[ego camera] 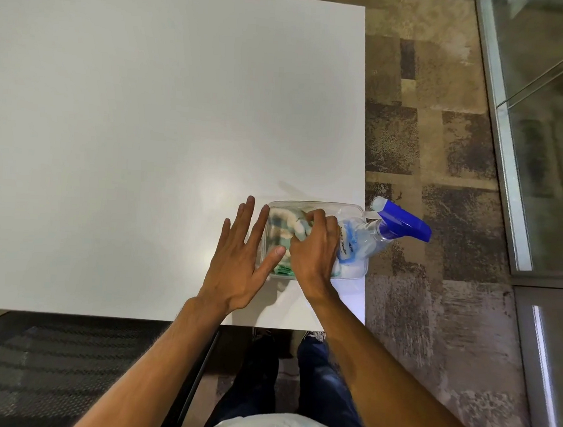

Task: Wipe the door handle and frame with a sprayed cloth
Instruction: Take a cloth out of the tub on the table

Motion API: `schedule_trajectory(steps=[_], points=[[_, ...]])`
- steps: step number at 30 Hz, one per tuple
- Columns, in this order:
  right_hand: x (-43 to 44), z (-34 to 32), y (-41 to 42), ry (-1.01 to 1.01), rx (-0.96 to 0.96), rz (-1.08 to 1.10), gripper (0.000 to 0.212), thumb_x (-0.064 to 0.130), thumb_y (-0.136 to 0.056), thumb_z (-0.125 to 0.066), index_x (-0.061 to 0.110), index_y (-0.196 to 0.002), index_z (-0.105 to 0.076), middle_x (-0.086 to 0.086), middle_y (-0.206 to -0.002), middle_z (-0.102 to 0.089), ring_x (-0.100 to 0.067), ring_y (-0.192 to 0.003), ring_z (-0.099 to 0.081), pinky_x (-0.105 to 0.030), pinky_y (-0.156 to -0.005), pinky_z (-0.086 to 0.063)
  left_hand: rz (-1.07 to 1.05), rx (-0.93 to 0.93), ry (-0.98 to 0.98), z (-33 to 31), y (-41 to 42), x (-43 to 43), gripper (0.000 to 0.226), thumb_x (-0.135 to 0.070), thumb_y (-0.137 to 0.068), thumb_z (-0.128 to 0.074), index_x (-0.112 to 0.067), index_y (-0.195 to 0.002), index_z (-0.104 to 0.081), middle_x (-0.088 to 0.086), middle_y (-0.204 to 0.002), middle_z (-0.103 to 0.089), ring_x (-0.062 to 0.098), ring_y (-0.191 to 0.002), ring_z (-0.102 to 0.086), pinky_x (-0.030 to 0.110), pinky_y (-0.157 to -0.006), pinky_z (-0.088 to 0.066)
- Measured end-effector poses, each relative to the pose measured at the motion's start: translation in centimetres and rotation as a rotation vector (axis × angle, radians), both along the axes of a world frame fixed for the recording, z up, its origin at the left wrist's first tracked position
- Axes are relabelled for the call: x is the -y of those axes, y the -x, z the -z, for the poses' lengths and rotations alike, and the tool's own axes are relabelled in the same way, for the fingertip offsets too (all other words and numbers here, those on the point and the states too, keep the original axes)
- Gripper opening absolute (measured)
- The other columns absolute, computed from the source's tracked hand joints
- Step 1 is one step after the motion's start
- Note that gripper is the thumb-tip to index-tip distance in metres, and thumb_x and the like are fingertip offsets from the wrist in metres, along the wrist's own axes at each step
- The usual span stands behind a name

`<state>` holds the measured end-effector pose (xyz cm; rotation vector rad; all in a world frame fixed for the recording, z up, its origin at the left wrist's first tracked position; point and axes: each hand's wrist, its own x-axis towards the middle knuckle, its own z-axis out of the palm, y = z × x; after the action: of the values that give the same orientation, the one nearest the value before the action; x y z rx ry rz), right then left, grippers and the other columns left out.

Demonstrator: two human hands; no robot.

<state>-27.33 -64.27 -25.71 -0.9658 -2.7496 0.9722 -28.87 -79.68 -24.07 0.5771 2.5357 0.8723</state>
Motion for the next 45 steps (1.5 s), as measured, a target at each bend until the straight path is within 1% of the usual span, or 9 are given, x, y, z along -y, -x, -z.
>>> schedule_trajectory(steps=[5,9,15,21,25,29,35,40,45], points=[[0.2,-2.0,-1.4,-0.009,-0.096,-0.106,0.052,0.009,-0.073,-0.088,0.006,-0.112,-0.055,-0.017,-0.101,-0.068,-0.033,-0.090,-0.067,-0.041,-0.072,-0.056,-0.324,0.289,-0.174,-3.3,-0.7,-0.5,0.080,-0.080,-0.096,-0.028,-0.036,-0.162,-0.035,-0.010,-0.171,-0.031,0.002,-0.152,-0.029,0.033,-0.120,-0.030],[0.4,-3.4,-3.0,-0.137,-0.250,-0.207,0.052,0.022,-0.077,-0.079,0.014,-0.116,-0.046,-0.019,-0.096,-0.069,-0.035,-0.085,-0.065,-0.041,-0.072,-0.052,-0.717,0.725,-0.526,-5.6,0.2,-0.7,0.034,-0.056,-0.105,-0.050,-0.031,-0.113,-0.071,0.003,-0.126,-0.076,0.019,-0.116,-0.073,0.035,-0.103,-0.053],[0.8,-3.8,-4.6,-0.454,-0.629,-0.457,0.033,0.013,-0.092,-0.068,0.006,-0.122,-0.056,-0.015,-0.114,-0.073,-0.027,-0.114,-0.065,-0.047,-0.100,-0.050,-0.770,0.975,-0.779,-7.9,0.6,-0.5,0.035,-0.048,-0.095,-0.068,-0.019,-0.110,-0.079,0.004,-0.095,-0.081,0.016,-0.081,-0.078,0.030,-0.070,-0.062],[0.9,-5.1,-6.0,-0.490,-0.596,-0.665,0.040,0.001,-0.091,-0.058,0.008,-0.131,-0.059,-0.017,-0.142,-0.061,-0.030,-0.138,-0.054,-0.058,-0.109,-0.040,-0.851,0.925,-0.923,-8.9,0.6,-0.6,0.019,-0.018,-0.094,-0.070,-0.011,-0.110,-0.078,0.007,-0.094,-0.079,0.021,-0.085,-0.073,0.038,-0.081,-0.060],[1.2,-7.7,-8.1,-0.128,-0.487,-0.587,0.069,0.013,-0.082,-0.071,0.014,-0.147,-0.047,-0.008,-0.160,-0.042,-0.024,-0.151,-0.035,-0.051,-0.120,-0.030,-0.749,0.796,-0.935,-9.7,1.4,0.5,0.031,-0.012,-0.094,-0.071,-0.009,-0.124,-0.072,0.010,-0.114,-0.078,0.025,-0.103,-0.074,0.041,-0.087,-0.061],[2.1,-10.2,-9.3,0.470,-0.418,0.014,0.065,0.030,-0.081,-0.079,0.027,-0.139,-0.050,0.008,-0.146,-0.051,-0.011,-0.138,-0.048,-0.026,-0.108,-0.044,-0.633,0.649,-0.981,-10.6,2.3,1.9,0.034,-0.012,-0.082,-0.074,-0.017,-0.115,-0.073,0.002,-0.106,-0.078,0.019,-0.102,-0.074,0.034,-0.080,-0.064],[1.2,-10.7,-6.7,1.750,-0.024,0.395,0.075,0.048,-0.079,-0.072,0.014,-0.142,-0.052,-0.020,-0.141,-0.057,-0.033,-0.133,-0.057,-0.061,-0.114,-0.040,-0.410,0.563,-0.994,-11.5,2.3,3.6,0.029,-0.006,-0.080,-0.075,-0.027,-0.099,-0.074,-0.001,-0.101,-0.073,0.019,-0.105,-0.068,0.030,-0.080,-0.062],[1.9,-10.9,-4.5,1.823,-0.155,0.245,0.084,0.059,-0.060,-0.091,0.024,-0.132,-0.065,-0.004,-0.133,-0.069,-0.022,-0.131,-0.060,-0.057,-0.113,-0.042,-0.304,0.568,-0.922,-12.1,1.7,4.3,0.037,-0.017,-0.070,-0.085,-0.026,-0.102,-0.069,0.003,-0.104,-0.069,0.020,-0.104,-0.068,0.030,-0.079,-0.061],[1.3,-10.7,-3.4,1.638,-0.240,0.341,0.049,0.027,-0.075,-0.083,0.023,-0.123,-0.069,-0.003,-0.124,-0.074,-0.021,-0.119,-0.068,-0.047,-0.095,-0.058,-0.236,0.602,-0.803,-12.4,1.3,5.7,0.048,-0.004,-0.070,-0.086,-0.029,-0.105,-0.064,-0.002,-0.105,-0.072,0.017,-0.098,-0.074,0.025,-0.078,-0.061]])
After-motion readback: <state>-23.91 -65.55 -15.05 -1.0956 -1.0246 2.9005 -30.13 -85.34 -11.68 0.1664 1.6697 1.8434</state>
